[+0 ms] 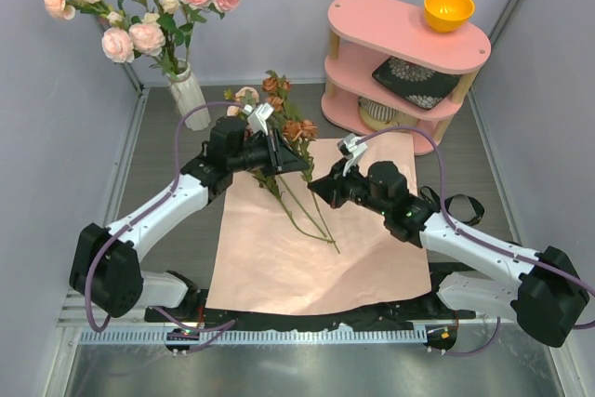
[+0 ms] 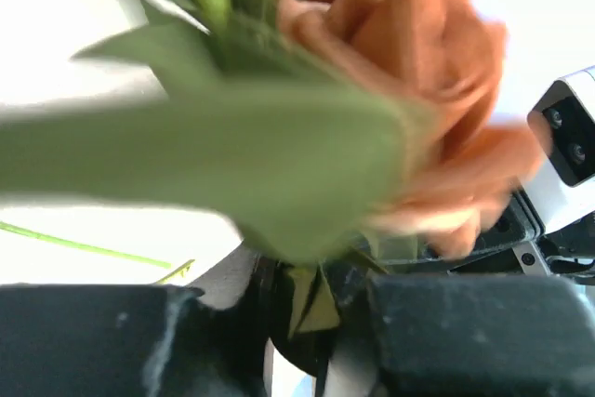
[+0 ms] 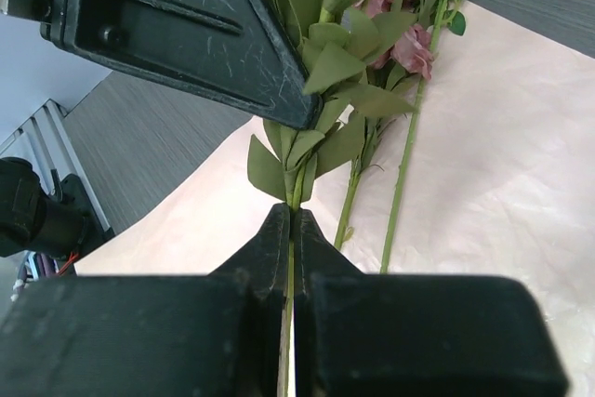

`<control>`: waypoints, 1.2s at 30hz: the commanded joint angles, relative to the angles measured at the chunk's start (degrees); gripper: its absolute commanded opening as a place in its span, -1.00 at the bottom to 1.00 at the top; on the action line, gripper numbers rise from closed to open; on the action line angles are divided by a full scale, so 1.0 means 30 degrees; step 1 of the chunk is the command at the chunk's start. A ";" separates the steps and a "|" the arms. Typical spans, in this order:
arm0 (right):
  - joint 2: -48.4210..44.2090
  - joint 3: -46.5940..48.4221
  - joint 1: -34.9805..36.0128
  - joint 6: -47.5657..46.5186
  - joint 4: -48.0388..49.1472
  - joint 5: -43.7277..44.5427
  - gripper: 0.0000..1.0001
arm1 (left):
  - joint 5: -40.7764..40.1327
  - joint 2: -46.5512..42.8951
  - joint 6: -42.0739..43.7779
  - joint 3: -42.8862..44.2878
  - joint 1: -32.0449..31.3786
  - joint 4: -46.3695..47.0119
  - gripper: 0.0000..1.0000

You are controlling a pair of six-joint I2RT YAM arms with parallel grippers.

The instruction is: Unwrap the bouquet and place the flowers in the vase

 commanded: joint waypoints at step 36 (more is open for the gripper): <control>-0.1811 -0.0350 0.0037 -0.0125 -0.2936 0.4839 0.00 | -2.2248 -0.0092 1.3241 1.2957 0.4100 -0.3872 -1.00</control>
